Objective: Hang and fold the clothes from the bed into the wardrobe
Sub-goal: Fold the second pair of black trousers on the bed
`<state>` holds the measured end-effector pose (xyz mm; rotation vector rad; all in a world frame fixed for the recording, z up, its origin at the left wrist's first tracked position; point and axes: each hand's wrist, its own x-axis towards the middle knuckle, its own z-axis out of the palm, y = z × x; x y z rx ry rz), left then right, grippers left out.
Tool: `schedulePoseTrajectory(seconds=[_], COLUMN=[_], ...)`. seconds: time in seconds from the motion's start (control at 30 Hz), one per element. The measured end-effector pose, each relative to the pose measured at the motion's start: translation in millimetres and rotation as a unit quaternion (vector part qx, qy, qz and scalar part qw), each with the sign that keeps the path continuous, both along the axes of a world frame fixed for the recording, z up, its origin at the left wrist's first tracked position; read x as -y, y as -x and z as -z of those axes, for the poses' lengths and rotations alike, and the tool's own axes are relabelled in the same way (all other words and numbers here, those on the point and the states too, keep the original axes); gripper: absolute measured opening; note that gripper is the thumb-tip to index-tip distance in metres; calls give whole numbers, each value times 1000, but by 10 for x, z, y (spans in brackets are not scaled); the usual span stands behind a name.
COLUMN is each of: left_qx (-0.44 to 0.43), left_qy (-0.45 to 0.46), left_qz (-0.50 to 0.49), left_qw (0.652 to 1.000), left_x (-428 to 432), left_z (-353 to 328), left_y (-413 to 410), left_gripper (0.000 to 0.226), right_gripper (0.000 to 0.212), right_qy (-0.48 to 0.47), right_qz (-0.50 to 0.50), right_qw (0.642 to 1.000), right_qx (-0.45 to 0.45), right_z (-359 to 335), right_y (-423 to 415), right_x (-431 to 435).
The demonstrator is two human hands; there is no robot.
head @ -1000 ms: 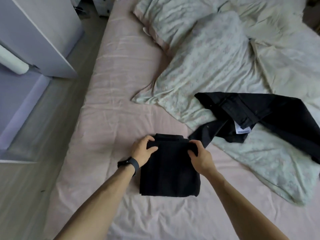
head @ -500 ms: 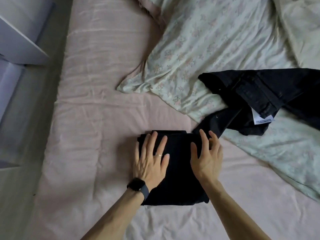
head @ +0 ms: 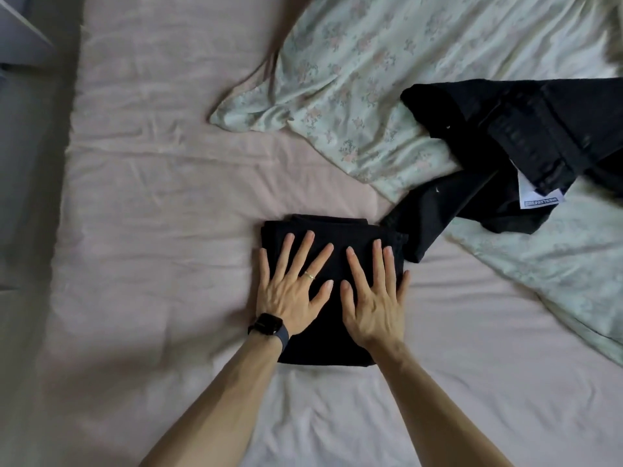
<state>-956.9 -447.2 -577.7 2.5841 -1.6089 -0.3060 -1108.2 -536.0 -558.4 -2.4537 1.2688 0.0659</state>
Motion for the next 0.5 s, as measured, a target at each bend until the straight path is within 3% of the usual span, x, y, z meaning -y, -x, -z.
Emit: schedulePoseTrajectory(seconds=[0.17,0.27,0.37,0.5], left_qx=[-44,-123,-203,-213], left_qy=[40,24,4,52], left_qz=[-151,-239,-276,-281], left_qw=[987,963,940,934], left_x=[-283,-478,-503,-314], left_z=[-321,-502,-656,-647], left_y=[212,353,347,228], left_gripper=[77,82,87,94], right_gripper=[74,76,77,79], right_qy=[-17,-38,-77,-61], right_qz=[116,115,133,120], right_qw=[993,992,987,990], right_qx=[28,30,40,36], right_z=[-317,-429,-467,-420], right_y=[82,175,169,133], right_x=[-124,-188,-171,-179])
